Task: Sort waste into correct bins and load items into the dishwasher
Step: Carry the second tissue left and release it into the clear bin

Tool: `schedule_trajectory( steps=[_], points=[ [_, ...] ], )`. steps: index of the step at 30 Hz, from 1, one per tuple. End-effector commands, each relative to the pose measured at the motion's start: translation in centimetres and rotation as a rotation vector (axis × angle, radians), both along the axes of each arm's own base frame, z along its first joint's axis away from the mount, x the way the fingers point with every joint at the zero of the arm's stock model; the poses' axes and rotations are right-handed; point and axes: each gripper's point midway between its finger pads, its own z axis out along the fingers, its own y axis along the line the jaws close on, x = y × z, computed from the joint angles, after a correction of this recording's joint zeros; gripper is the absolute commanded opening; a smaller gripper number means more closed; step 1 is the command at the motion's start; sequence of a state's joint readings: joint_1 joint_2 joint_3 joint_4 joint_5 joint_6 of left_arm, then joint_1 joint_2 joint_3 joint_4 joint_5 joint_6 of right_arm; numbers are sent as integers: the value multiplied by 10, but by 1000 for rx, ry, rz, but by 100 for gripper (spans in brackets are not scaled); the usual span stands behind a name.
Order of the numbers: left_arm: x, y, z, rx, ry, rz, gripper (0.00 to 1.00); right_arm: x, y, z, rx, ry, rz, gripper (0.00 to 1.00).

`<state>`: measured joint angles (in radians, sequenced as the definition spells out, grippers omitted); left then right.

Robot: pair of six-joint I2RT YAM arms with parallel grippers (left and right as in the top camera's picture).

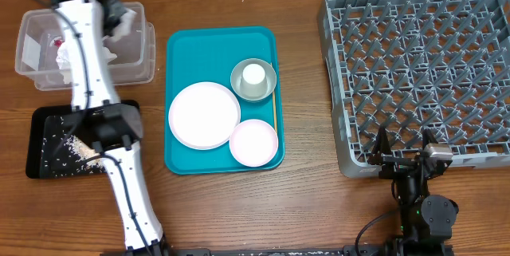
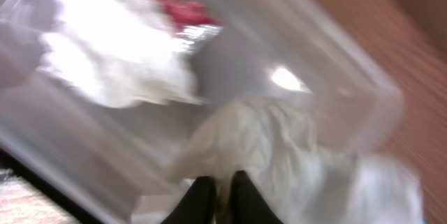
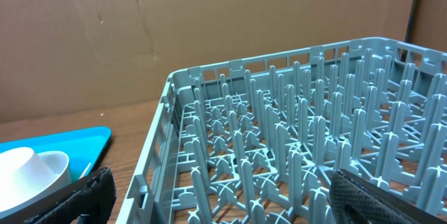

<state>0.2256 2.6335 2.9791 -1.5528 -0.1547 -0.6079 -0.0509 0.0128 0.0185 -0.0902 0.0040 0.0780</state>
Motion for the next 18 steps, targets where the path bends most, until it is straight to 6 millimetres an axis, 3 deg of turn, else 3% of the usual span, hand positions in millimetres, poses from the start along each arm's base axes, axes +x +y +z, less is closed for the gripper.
schedule_trajectory(
  steps=[1, 2, 3, 7, 12, 14, 18],
  points=[
    [-10, 21, -6, -47, 4, 103, 74, 0, 0, -1, -4, -5, 1, 100],
    [-12, 25, -7, -65, 3, 110, 98, 0, 0, -1, -4, -5, 1, 100],
    [-14, 29, -9, -78, 6, 118, 100, 0, 0, -1, -4, -5, 1, 100],
    [-26, 36, -14, -128, 33, 139, 100, 0, 0, -1, -4, -5, 1, 100],
    [-43, 29, -13, -244, 66, 198, 100, 0, 0, -1, -4, -5, 1, 100],
    [-39, 18, -3, -318, 26, 127, 100, 0, 0, -1, -4, -5, 1, 100],
    [-40, 5, 40, -386, -80, 20, 100, 0, 0, -1, -4, -5, 1, 100]
  ],
)
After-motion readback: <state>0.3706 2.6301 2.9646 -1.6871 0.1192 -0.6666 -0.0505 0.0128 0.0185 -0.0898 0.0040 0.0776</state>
